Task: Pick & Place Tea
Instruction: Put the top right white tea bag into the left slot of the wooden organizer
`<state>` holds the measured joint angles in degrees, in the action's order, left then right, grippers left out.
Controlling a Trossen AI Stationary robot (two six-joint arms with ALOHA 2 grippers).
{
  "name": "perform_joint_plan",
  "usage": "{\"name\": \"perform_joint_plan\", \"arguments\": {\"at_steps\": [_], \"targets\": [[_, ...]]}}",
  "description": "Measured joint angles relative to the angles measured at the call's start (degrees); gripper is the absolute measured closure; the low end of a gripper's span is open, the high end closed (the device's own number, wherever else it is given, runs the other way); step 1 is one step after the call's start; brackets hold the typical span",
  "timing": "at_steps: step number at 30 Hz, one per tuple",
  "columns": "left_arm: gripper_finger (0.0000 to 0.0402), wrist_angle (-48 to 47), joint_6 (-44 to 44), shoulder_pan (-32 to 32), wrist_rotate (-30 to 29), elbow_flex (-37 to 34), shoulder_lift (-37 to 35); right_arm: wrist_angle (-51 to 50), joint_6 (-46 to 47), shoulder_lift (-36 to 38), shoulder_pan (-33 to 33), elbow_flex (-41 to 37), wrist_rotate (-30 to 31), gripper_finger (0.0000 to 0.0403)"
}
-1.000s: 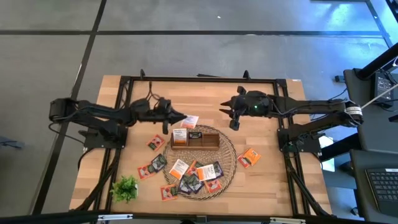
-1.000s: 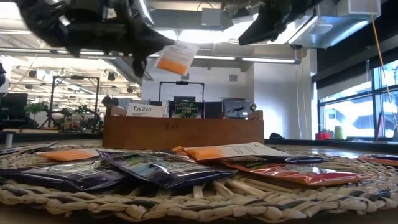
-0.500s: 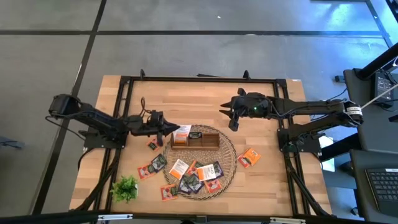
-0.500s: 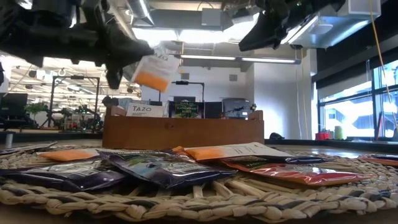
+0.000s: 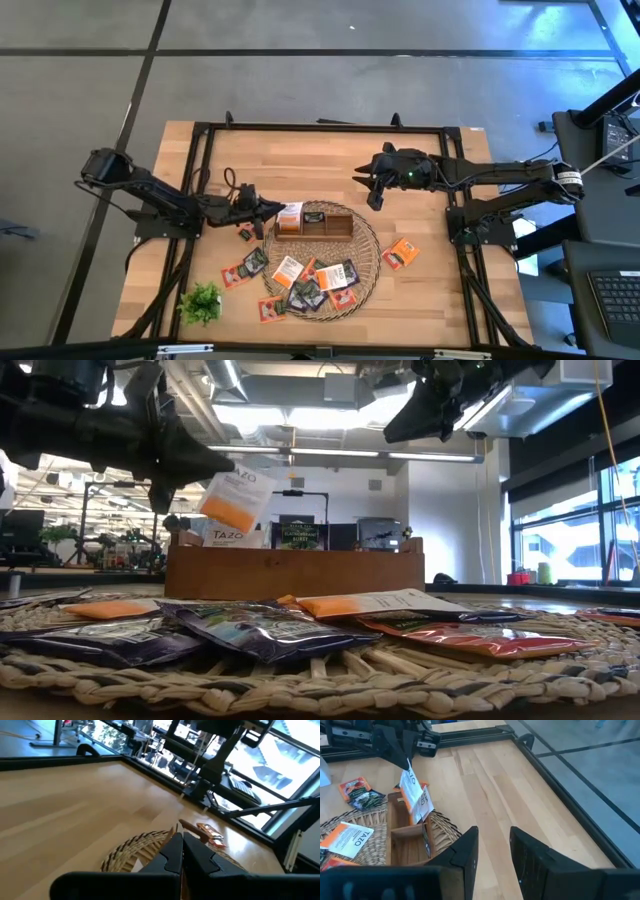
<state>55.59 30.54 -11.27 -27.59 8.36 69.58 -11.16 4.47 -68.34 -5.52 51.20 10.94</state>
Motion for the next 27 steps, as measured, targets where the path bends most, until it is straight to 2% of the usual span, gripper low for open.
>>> {"name": "perform_joint_plan", "arguments": {"at_steps": [5, 17, 27], "targets": [[0.0400, 0.2, 1.4, -1.0, -3.4, 0.0, 1.9, 0.0, -0.1, 0.0, 0.0, 0.0, 0.0, 0.0288], [0.0400, 2.5, 4.7, -1.0, -6.5, 0.0, 7.5, 0.0, -0.4, 0.0, 0.0, 0.0, 0.0, 0.0288], [0.0400, 2.5, 4.7, -1.0, -8.5, 0.0, 9.1, 0.0, -0.4, 0.0, 0.0, 0.0, 0.0, 0.0288]]}}
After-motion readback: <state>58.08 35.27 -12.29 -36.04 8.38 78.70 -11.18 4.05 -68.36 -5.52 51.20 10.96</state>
